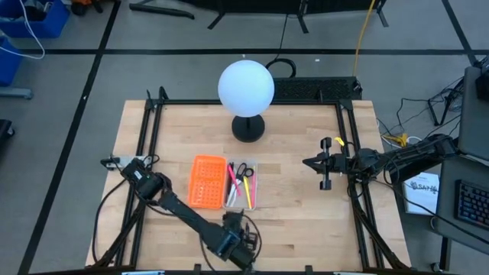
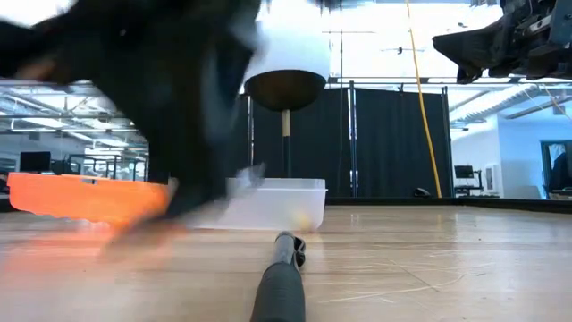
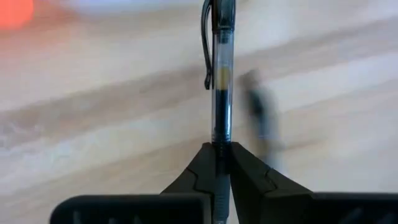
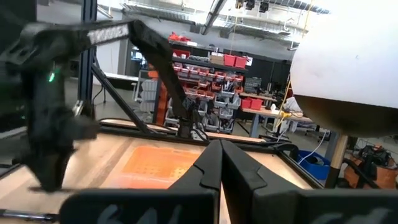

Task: Pick & place school supplies into a supply box
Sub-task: Put the left black gel pen into the orange supply box

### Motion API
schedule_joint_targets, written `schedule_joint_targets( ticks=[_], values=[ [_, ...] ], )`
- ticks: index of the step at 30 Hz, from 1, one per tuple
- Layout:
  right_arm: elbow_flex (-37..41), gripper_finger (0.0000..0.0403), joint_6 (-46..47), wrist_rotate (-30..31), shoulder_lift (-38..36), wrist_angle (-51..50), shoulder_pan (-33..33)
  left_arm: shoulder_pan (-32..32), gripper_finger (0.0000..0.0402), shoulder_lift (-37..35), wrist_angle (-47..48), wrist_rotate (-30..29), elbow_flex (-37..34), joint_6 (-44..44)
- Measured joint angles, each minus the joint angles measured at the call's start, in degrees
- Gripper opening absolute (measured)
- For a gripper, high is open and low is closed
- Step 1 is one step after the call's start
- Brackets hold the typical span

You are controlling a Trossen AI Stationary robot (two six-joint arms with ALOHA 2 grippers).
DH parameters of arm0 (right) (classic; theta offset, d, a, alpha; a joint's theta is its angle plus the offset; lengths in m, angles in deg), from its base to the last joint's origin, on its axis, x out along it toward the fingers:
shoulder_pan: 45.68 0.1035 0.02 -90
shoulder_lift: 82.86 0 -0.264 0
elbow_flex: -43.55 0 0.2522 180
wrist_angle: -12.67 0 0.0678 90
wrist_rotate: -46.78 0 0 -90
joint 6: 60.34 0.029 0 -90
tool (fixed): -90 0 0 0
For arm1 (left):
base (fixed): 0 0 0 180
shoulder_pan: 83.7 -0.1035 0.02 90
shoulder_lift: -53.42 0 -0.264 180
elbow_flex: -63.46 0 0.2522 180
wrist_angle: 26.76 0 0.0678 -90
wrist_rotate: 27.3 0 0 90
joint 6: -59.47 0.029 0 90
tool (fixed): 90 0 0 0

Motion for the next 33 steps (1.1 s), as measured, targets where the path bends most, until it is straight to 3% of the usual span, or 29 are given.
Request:
schedule_joint_targets(
  ticks=[7,11,14,21,25,33],
  values=[
    [0.0,0.0,0.53,-0.19,0.02,-2.85,0.0,-1.25,0.0028,-8.36,5.13,-8.04,0.27,4.57],
    [0.0,0.0,0.44,-0.15,0.02,-2.62,0.0,-5.74,0.0028,-11.85,14.52,-6.99,0.4,7.31],
    [0.0,0.0,0.54,-0.13,0.0,-2.12,0.0,-9.69,0.0028,-11.71,18.25,-4.71,0.42,10.11],
    [0.0,0.0,1.14,-0.08,-0.02,-2.59,0.0,-18.4,0.0028,-9.21,15.25,-3.3,0.42,22.5],
    [0.0,0.0,1.17,-0.06,-0.02,-3.02,0.0,-21.04,0.0028,-8.3,16.28,-4.69,0.46,22.95],
    [0.0,0.0,1.32,-0.03,0.02,-4.24,0.0,-21.96,0.0028,-4.42,16.13,-1.14,0.52,19.03]
  ],
)
